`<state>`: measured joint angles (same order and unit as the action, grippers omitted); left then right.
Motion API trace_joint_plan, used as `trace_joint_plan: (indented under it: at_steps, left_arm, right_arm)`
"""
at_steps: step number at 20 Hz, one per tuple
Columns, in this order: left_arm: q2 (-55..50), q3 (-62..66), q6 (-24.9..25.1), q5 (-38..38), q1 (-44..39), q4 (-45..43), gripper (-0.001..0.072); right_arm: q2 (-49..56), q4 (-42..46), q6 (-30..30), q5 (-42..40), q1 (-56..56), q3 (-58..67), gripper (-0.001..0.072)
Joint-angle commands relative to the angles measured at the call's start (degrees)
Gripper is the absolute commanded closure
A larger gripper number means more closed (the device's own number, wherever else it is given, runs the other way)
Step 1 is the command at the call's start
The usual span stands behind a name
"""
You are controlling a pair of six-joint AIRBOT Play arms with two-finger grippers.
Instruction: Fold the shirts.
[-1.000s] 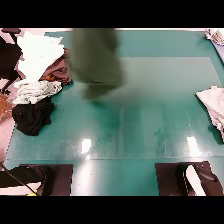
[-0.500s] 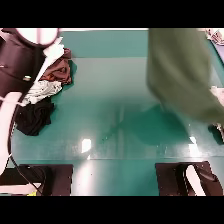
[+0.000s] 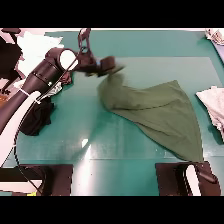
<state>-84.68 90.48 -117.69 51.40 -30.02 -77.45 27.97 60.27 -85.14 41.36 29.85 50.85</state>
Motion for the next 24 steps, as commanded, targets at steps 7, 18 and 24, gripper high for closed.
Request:
trace_joint_plan:
  at_steps: [7, 18, 24]
  left_arm:
    - [0.15, -2.27, -11.08, 8.48, 2.21, -24.61, 0.0679]
    - [0.13, 2.08, -17.35, -8.9, 2.21, -26.36, 0.0681]
    - [0.7, 18.4, -15.26, -7.45, 2.01, -24.33, 0.0681]
  right_arm:
    - [-14.56, -0.07, 0.15, 17.62, -2.38, -20.13, 0.0545]
    - [-26.93, 13.42, 0.17, 27.98, -2.38, -23.21, 0.0545]
    - [-26.84, 13.49, 0.17, 24.2, -2.34, -23.21, 0.0545]
